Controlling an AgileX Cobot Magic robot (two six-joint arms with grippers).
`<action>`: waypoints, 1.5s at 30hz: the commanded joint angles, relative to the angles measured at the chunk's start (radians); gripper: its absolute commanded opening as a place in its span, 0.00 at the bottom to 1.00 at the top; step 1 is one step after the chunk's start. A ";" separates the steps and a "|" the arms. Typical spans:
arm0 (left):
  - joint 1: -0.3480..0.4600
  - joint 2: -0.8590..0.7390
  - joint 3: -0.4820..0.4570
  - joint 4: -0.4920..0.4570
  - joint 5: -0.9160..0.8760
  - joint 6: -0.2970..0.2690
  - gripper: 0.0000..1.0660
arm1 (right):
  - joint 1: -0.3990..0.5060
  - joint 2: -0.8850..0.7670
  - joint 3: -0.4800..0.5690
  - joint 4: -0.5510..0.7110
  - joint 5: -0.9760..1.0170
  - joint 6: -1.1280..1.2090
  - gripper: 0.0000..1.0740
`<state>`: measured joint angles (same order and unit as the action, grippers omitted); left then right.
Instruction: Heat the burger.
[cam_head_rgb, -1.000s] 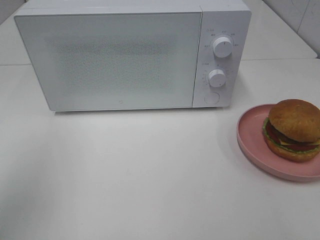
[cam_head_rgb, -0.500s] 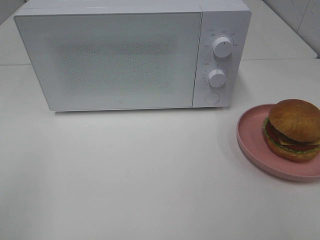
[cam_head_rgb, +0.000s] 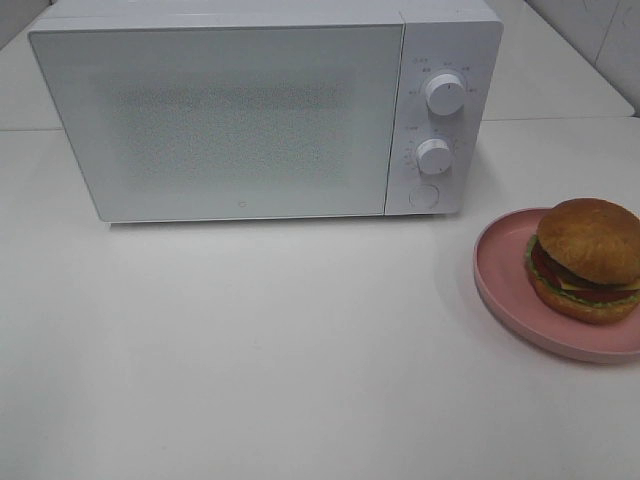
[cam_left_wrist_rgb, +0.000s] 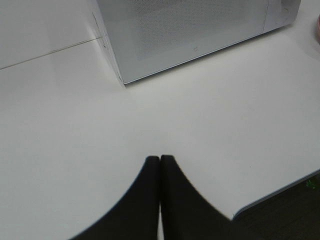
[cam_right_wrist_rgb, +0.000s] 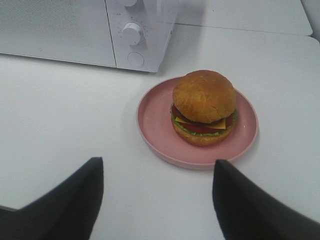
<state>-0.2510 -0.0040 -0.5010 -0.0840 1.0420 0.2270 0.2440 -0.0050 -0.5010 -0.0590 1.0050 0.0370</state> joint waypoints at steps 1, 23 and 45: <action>0.002 -0.020 0.003 -0.007 -0.004 -0.002 0.00 | -0.001 -0.026 0.000 -0.002 0.000 -0.004 0.56; 0.165 -0.021 0.003 -0.007 -0.005 -0.005 0.00 | -0.180 -0.026 0.000 -0.002 0.000 0.001 0.56; 0.230 -0.024 0.003 -0.007 -0.005 -0.005 0.00 | -0.257 -0.026 0.000 -0.002 0.000 0.001 0.56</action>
<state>-0.0260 -0.0040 -0.5010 -0.0850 1.0420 0.2260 -0.0110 -0.0050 -0.5010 -0.0590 1.0050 0.0370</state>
